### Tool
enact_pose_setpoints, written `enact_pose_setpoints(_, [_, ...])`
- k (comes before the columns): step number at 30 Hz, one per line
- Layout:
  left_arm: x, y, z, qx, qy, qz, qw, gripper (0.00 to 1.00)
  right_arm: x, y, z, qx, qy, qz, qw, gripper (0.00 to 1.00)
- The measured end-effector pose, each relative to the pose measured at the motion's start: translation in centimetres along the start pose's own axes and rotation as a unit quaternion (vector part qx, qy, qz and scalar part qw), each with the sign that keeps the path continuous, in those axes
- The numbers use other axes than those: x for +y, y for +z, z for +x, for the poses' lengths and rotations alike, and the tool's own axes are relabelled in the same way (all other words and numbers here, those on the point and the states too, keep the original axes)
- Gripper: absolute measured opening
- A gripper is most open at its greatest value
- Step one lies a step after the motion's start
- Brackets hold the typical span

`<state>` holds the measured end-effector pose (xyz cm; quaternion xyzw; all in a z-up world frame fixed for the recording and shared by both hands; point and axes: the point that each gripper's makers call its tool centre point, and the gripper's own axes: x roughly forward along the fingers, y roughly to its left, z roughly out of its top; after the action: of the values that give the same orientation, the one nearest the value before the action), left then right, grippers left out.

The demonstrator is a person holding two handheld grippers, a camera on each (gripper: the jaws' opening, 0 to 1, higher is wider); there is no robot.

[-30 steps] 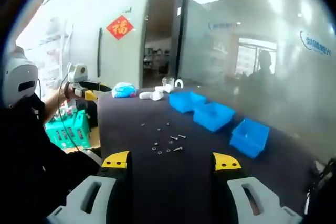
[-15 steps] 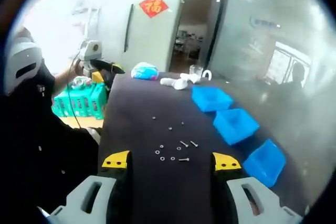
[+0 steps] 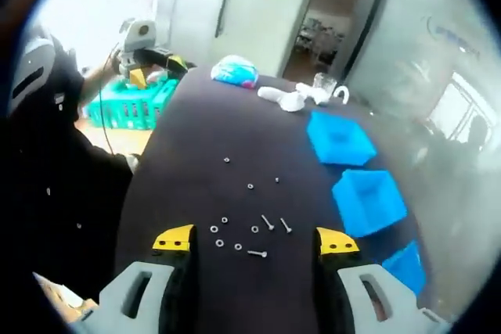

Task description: Sort the screws, nuts, and washers into the corresponding bins

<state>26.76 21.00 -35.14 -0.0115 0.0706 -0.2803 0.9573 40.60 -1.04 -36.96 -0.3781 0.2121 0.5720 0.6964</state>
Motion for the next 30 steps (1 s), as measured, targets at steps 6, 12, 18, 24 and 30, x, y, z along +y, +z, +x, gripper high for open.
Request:
enact_pose_setpoints(6, [0.4,-0.1,0.0,0.002,0.004,-0.005,1.0,0.49,-0.4,0.2,1.9,0.048,0.042,-0.074,0.9952,0.5])
enact_pose_setpoints(12, [0.3,0.1,-0.2,0.002,0.004,-0.005,1.0,0.49,-0.8,0.4,3.8,0.089,0.077,-0.099,0.9881,0.5])
enact_pose_setpoints(18, [0.2,0.0,-0.5,0.001,0.007,-0.007,0.9999,0.49,-0.9,-0.1,5.5,0.122,0.106,-0.125,0.9789,0.43])
enact_pose_setpoints(24, [0.4,-0.1,-0.8,-0.001,0.011,-0.011,0.9999,0.49,-1.0,-1.0,7.1,0.151,0.12,-0.118,0.9741,0.38])
enact_pose_setpoints(30, [0.8,-0.4,-1.0,0.0,0.016,-0.015,0.9998,0.49,-1.1,-1.7,7.9,0.18,0.123,-0.158,0.9631,0.3])
